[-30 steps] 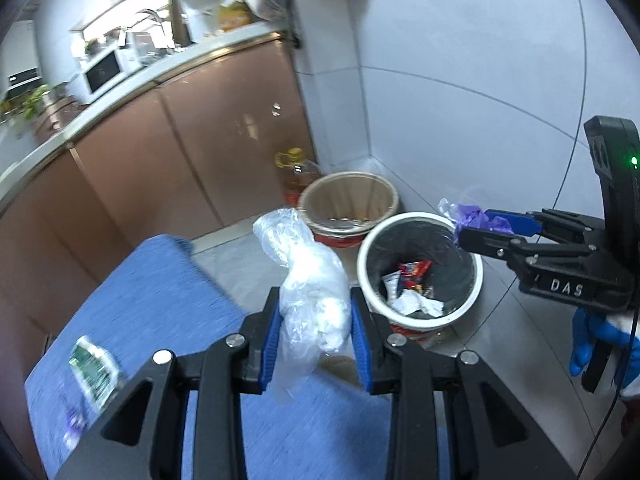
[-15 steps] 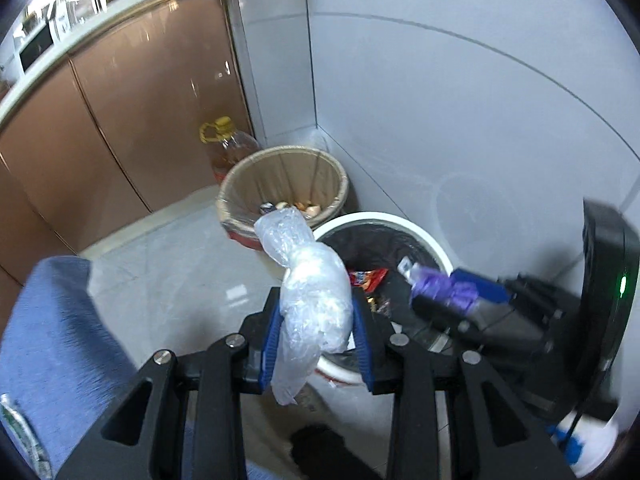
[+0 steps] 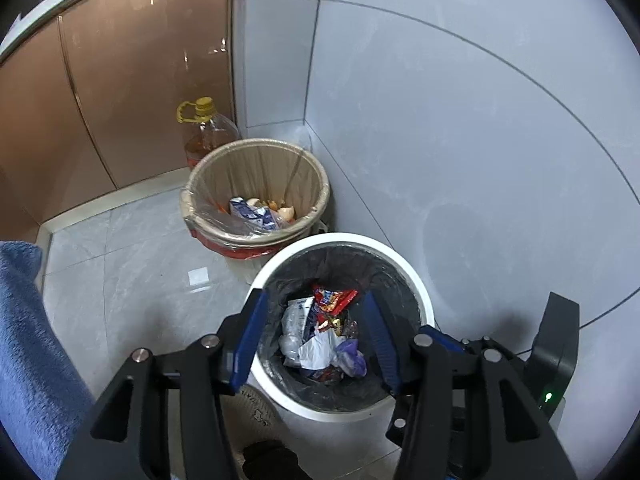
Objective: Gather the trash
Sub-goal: 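Carry the plastic bag and purple wrapper to the white bin and release them, then move both tools back over the table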
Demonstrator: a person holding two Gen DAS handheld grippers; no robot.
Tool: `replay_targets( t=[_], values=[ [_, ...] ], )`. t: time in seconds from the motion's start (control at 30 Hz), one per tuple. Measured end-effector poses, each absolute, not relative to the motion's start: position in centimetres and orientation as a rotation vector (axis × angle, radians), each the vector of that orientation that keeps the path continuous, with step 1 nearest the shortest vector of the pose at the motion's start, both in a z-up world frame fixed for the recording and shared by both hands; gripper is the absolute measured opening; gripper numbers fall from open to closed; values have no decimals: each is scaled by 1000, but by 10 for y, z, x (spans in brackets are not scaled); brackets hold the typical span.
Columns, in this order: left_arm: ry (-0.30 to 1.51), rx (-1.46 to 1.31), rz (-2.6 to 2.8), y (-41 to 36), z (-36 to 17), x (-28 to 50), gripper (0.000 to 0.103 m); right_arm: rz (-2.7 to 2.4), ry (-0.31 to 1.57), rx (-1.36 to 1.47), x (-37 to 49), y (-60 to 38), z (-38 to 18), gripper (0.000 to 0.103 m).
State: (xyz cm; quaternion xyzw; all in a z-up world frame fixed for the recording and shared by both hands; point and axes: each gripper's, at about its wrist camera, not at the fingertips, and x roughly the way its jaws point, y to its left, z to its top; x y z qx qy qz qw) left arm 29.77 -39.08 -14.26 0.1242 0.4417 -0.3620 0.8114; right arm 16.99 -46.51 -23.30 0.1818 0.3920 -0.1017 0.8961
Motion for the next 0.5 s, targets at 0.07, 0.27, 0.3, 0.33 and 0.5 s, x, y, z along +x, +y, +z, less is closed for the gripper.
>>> replay_targets(
  t=[0.07,0.27,0.3,0.33,0.5],
  values=[
    [931,257,-754,-381,-137,292,49,-210,808,376,170,-463,-230,60],
    [859,235,-670,-337,-111,278,49,-201,759,361,165,-443,-203,64],
    [845,236,-657,-330,-107,274,49,-198,753,355,167,-441,-200,65],
    [826,236,-637,-319,-100,269,49,-192,739,346,165,-435,-192,67],
    [766,232,-571,-273,-79,244,52,-166,692,318,157,-414,-162,70]
  ],
)
